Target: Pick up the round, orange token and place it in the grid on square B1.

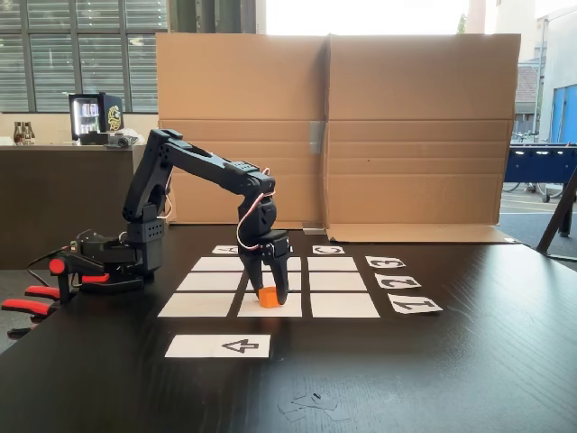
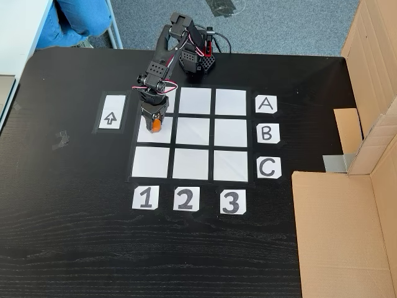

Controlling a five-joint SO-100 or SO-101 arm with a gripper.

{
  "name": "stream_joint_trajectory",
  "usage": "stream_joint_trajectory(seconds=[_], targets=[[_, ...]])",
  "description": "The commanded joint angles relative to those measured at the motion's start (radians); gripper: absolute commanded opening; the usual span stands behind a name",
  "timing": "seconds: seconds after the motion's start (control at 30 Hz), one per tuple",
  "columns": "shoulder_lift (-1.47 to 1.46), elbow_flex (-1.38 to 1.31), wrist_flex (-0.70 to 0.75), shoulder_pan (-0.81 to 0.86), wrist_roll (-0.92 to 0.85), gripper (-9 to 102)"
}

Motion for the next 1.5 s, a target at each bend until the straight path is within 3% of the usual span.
stream_joint_trajectory(seconds=[0.0,0.33,0.53,0.73,0.93,1.0,1.13,1.2,1.27,1.47], targets=[[0.057,0.023,0.005,-0.008,0.006,47],[0.189,0.109,-0.012,0.021,0.006,67],[0.517,0.33,-0.169,0.114,0.003,78],[1.02,0.709,-0.382,0.319,-0.028,78],[1.497,0.943,-0.489,0.686,-0.064,73],[1.597,0.982,-0.495,0.808,-0.081,67],[1.747,1.068,-0.523,1.054,-0.087,32],[1.795,1.103,-0.534,1.154,-0.081,9],[1.832,1.14,-0.526,1.239,-0.074,-1],[2.005,1.316,-0.46,1.374,-0.11,-1]])
